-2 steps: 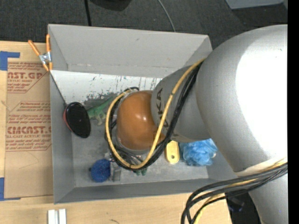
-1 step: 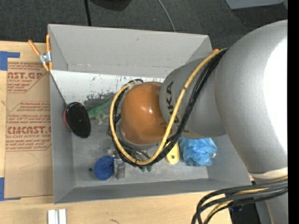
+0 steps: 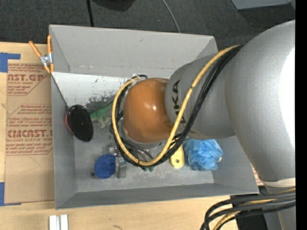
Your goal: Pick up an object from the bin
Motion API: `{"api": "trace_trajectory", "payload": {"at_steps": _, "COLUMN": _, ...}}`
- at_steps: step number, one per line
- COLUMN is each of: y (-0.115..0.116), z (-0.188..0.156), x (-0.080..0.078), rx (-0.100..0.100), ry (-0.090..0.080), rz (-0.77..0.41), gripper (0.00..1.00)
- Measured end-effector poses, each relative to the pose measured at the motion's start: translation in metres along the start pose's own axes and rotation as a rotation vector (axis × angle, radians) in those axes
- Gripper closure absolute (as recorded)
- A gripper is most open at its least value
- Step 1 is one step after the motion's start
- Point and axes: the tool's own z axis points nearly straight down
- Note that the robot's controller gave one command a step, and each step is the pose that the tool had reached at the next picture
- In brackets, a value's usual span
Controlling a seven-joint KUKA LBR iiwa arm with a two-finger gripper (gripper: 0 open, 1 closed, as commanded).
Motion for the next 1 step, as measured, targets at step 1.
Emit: {"api": "trace_trajectory", "payload": {"at_steps": 1, "y": -0.0096, "z": -0.1236, "x": 0.0009, "rx": 0.003, "ry": 0.016, "rz": -0.065, "gripper": 1.00}}
